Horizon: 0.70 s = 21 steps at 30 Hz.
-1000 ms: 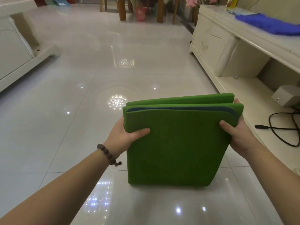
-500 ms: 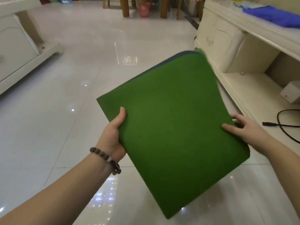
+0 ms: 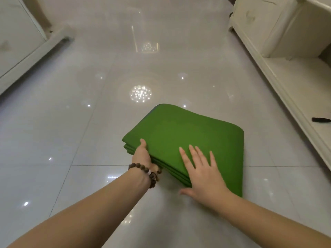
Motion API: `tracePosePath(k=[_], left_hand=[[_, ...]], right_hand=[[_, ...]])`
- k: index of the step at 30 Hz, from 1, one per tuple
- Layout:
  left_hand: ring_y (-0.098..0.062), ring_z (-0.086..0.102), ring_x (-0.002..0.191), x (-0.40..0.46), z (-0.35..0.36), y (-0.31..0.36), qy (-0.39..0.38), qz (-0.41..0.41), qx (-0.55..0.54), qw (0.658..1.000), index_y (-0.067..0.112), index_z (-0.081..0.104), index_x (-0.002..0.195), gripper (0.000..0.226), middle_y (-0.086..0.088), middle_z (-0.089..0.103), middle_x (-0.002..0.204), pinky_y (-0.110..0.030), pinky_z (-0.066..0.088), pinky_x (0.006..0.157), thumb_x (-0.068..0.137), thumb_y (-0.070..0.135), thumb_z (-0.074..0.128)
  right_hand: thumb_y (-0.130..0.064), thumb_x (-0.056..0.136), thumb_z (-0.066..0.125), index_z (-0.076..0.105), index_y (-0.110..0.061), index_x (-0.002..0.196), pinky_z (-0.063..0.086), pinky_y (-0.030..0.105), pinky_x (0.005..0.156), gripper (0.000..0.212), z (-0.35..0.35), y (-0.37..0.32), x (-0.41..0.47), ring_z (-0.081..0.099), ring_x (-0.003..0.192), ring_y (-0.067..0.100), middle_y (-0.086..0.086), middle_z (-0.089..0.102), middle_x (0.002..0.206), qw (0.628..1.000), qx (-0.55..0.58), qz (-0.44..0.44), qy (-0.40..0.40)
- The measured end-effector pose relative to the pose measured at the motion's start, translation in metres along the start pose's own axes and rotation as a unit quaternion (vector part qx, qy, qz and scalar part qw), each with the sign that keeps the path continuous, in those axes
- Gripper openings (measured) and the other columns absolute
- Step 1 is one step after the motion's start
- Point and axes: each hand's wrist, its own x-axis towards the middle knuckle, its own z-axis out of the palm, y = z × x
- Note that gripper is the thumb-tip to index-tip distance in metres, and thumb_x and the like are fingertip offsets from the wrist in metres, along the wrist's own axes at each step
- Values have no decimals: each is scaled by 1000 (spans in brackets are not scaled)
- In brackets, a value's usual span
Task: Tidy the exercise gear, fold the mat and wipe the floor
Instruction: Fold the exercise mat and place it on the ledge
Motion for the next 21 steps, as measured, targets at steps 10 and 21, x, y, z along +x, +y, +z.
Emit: tracePosePath(k=[10, 21], left_hand=[[-30, -12, 148, -41, 16, 41, -3, 680, 590, 435, 16, -3, 154, 117, -15, -6, 160, -43, -5, 119, 73, 68, 65], [-28, 52, 100, -38, 85, 68, -88, 679, 702, 196, 16, 57, 114, 44, -4, 57, 110, -39, 34, 92, 78, 38, 70]], right_hand=[[-28, 56, 76, 49, -9, 133, 44, 34, 58, 84, -53, 43, 20, 55, 68, 28, 10, 58, 81, 962, -16, 25, 271], [-48, 82, 59, 24, -23, 146, 35, 41, 88, 76, -119, 74, 18, 49, 106, 26, 5, 52, 120, 970, -51, 87, 223]])
